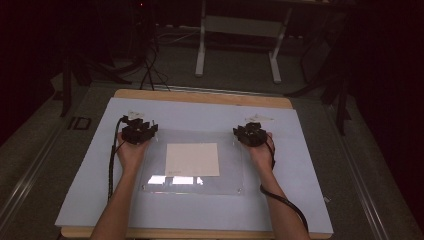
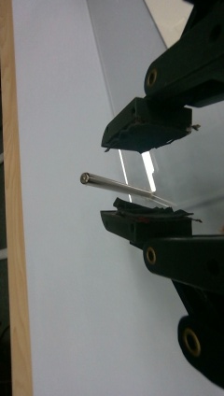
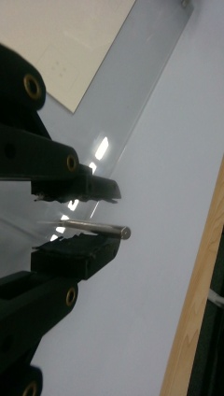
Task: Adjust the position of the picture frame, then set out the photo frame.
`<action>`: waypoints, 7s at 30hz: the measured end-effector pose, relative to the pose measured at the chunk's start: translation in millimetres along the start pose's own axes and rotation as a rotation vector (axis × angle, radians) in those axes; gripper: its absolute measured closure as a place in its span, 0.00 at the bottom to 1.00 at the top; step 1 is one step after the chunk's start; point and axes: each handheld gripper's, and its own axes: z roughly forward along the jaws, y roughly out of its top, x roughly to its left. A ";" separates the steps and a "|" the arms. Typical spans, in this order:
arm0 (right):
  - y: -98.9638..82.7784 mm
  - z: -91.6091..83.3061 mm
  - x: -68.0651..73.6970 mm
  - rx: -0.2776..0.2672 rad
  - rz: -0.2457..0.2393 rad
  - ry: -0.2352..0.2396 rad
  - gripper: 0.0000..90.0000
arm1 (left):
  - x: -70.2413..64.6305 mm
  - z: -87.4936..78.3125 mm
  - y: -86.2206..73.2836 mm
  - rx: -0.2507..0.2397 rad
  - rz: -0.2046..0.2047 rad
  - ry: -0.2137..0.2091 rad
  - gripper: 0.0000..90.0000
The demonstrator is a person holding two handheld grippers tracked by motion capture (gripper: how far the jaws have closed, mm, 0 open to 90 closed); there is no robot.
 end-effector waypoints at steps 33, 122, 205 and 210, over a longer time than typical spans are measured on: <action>1.2 23.9 -2.4 0.056 0.048 -0.044 0.88 | -0.1 25.7 1.5 0.080 0.031 0.038 0.93; -15.8 -20.9 -23.2 0.053 0.095 -0.009 0.83 | -25.0 -7.2 -3.4 -0.015 -0.003 -0.087 0.74; 10.7 -22.0 -36.3 0.103 0.120 0.004 0.85 | -4.4 30.7 15.4 0.074 -0.157 -0.186 0.95; 20.1 -44.8 -28.4 0.071 0.091 0.004 0.82 | -5.2 30.7 16.2 0.080 -0.153 -0.179 0.95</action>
